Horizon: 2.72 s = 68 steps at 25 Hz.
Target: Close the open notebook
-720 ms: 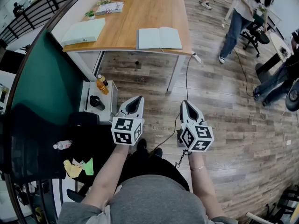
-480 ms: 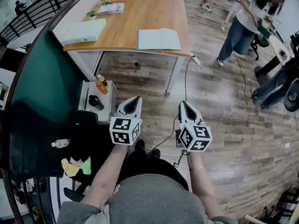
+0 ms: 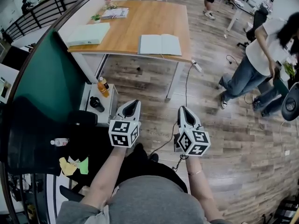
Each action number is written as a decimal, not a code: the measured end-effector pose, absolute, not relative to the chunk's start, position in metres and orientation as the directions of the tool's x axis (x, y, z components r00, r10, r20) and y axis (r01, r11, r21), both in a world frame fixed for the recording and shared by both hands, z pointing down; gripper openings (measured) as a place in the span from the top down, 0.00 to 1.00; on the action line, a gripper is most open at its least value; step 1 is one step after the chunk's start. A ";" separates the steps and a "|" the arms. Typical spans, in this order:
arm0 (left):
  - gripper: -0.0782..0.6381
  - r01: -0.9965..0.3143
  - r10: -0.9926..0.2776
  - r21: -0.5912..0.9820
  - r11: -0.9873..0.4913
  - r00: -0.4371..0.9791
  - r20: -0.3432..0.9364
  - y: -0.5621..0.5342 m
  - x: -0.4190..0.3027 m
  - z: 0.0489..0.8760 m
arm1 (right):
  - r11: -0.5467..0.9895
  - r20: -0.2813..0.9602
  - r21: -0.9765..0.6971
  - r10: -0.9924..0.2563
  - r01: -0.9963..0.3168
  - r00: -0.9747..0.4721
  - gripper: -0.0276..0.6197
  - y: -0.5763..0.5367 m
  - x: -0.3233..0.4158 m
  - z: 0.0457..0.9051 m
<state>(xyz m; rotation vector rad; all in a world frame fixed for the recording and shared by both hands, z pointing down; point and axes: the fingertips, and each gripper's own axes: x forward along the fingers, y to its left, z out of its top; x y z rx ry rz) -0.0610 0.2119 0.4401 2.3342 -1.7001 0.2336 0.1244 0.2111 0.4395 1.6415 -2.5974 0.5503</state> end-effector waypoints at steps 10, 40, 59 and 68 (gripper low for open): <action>0.78 -0.952 -0.911 0.119 -0.280 0.303 0.281 0.204 -0.063 0.445 | 0.350 0.208 -0.358 -0.874 -0.866 -0.439 0.80 0.198 0.136 0.443; 0.68 -0.918 -0.872 0.148 -0.367 0.395 0.290 -0.065 -0.104 0.454 | 0.265 0.267 -0.369 -0.888 -0.891 -0.375 0.61 -0.049 0.105 0.450; 0.68 -0.939 -0.871 0.185 -0.289 0.338 0.356 -0.155 -0.150 0.477 | 0.251 0.291 -0.341 -0.888 -0.906 -0.356 0.62 -0.144 0.077 0.451; 0.68 -0.960 -0.887 0.203 -0.193 0.259 0.381 -0.174 -0.163 0.488 | 0.322 0.313 -0.335 -0.848 -0.885 -0.427 0.62 -0.187 0.063 0.457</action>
